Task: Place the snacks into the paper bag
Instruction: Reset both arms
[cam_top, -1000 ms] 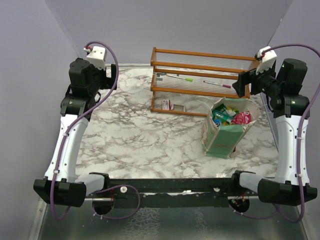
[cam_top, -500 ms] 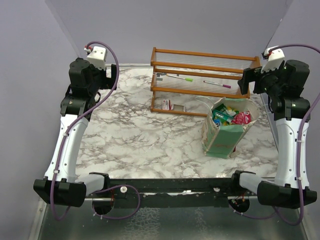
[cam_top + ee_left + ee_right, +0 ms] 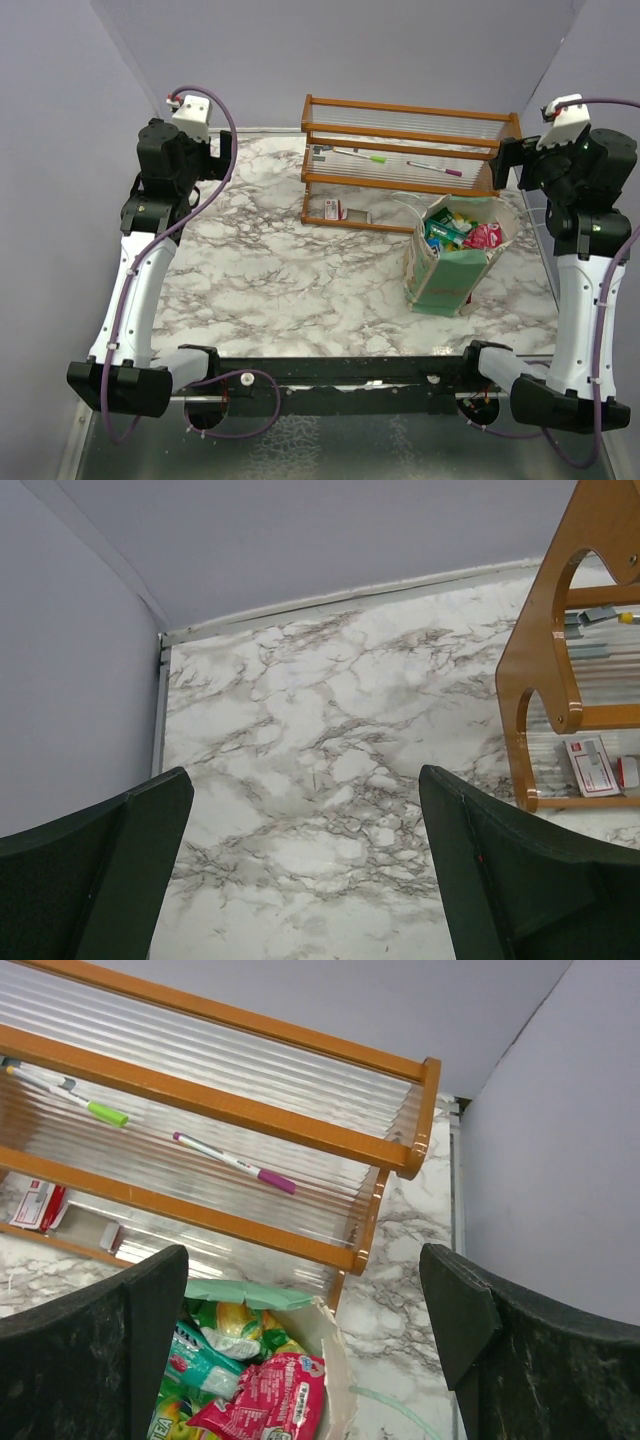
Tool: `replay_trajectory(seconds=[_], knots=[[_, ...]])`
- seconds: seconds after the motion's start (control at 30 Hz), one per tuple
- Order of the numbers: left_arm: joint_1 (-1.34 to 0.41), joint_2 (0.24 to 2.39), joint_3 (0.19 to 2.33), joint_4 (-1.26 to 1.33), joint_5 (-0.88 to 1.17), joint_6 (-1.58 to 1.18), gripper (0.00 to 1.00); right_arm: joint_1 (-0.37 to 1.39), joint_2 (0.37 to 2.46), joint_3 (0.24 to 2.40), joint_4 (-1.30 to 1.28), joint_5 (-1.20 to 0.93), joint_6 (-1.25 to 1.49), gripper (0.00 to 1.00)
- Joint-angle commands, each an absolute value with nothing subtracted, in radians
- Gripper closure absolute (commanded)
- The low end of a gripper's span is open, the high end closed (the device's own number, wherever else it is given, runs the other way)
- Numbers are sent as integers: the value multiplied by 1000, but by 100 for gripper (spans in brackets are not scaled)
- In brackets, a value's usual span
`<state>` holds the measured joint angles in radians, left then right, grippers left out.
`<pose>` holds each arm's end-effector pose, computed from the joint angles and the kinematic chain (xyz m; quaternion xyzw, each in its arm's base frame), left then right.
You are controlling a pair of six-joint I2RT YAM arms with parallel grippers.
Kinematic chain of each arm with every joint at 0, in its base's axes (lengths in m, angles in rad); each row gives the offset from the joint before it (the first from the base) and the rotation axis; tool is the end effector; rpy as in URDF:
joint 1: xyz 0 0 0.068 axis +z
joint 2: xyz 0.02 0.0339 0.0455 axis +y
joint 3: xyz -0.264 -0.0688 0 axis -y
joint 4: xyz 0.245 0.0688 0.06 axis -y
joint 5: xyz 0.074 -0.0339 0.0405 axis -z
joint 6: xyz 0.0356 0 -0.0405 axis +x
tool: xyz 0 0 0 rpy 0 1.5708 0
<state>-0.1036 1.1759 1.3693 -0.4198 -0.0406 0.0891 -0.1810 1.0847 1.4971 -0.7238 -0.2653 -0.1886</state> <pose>0.2529 -0.0248 0.4386 0.0627 0.7799 0.0114 0.6227 0.1986 -0.0269 0.4669 -0.0809 0.8008 -0.0022 0.5934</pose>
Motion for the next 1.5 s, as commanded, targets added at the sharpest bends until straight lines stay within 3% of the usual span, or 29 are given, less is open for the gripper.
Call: replay_trajectory(seconds=[0.0,0.67,1.47], knots=[[-92,1138,1359,-377,-69,87,1,-190,1047,1484,-679,-218,-198,1],[-86,1047,1370,-441,-34,108,1,-219,928,1477,-734,-281,-255,1],[-80,1049,1359,-434,-68,83,1,-226,928,1458,-726,-311,-265,1]])
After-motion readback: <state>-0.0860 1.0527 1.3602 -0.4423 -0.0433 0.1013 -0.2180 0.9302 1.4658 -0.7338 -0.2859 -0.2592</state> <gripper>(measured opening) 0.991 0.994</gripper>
